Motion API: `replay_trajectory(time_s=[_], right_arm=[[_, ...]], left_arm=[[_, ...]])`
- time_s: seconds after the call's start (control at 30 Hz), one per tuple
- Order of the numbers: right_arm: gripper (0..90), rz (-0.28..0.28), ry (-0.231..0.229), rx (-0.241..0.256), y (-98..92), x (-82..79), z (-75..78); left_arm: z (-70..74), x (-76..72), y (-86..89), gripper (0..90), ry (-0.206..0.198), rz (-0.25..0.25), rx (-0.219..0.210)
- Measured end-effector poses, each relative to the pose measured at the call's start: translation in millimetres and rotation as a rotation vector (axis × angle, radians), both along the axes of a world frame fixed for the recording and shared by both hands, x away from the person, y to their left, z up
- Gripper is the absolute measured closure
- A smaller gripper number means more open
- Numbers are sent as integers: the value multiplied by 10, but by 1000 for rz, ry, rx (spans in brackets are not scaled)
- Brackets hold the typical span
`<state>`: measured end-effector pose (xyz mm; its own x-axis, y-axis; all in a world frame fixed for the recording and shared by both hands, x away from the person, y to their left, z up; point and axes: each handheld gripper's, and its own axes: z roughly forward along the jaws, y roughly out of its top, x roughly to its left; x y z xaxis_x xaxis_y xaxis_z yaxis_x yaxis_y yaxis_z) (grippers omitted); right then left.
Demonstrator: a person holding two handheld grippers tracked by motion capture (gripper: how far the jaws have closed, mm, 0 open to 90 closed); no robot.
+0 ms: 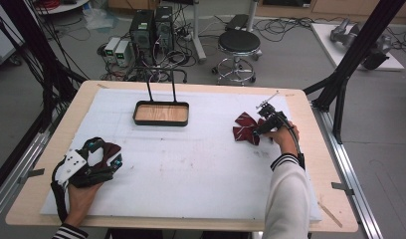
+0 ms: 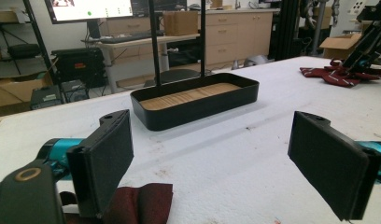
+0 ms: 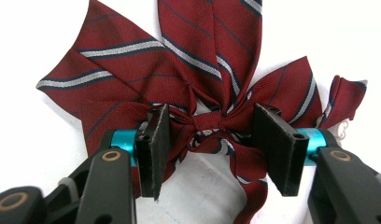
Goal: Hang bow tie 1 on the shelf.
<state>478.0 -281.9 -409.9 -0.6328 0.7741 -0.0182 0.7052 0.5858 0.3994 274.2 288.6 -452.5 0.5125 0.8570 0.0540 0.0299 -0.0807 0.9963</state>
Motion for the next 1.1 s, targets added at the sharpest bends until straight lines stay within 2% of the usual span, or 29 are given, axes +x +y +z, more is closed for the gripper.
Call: replay_trajectory(time_s=[0.37,0.73,0.97,1.1], right_arm=[[579,-23,38,20,-11,18,-40],[650,-6,40,24,-27,20,-45],[687,-28,50,19,-12,16,-33],[690,-31,41,6,7,6,-26]], left_arm=[[0,1,1,145,0,0,-1],[0,1,0,145,-1,-1,1],[-1,1,-2,145,-2,-1,0],[-1,1,-1,145,-2,-1,0]])
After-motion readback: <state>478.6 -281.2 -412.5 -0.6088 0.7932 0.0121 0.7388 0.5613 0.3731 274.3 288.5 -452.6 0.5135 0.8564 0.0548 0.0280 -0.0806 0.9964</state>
